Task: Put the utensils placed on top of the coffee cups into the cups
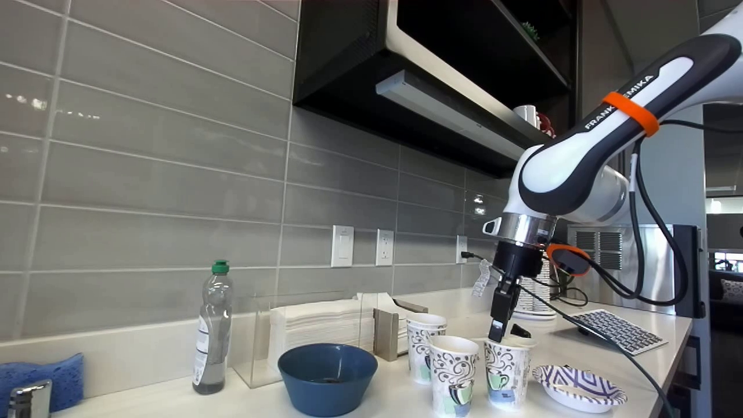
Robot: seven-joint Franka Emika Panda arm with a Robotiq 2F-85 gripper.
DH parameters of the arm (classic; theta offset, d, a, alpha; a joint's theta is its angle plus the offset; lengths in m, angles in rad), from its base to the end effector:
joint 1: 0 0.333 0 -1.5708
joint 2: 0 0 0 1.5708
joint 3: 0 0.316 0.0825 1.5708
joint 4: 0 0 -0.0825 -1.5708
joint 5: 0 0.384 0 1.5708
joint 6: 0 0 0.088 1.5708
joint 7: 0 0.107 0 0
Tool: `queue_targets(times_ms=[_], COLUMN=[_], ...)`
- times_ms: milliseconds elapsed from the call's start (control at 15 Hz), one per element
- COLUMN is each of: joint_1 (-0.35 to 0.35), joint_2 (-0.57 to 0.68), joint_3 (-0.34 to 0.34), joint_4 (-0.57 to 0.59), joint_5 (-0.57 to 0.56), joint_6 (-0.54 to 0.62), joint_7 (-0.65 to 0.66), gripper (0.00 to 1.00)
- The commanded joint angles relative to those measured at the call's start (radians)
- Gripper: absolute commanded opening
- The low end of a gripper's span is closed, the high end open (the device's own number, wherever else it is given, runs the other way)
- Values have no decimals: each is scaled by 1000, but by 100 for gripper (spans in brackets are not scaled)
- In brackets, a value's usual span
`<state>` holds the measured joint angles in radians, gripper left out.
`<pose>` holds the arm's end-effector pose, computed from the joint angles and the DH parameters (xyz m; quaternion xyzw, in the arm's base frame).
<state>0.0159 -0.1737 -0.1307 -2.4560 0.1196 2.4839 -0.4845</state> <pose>0.4758 -0.0556 0.3823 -0.9838 -0.1396 -0.1102 0.0207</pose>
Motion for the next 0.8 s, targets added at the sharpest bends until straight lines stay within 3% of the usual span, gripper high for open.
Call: queue_targets(times_ms=[0,267,733], joint_1=[-17,-24,-62], joint_2=[10,6,6], joint_3=[15,21,43], joint_4=[15,17,30], joint_5=[-46,-87,-288], joint_6=[-3,-7,-18], joint_7=[45,84,205], gripper=[0,3,3])
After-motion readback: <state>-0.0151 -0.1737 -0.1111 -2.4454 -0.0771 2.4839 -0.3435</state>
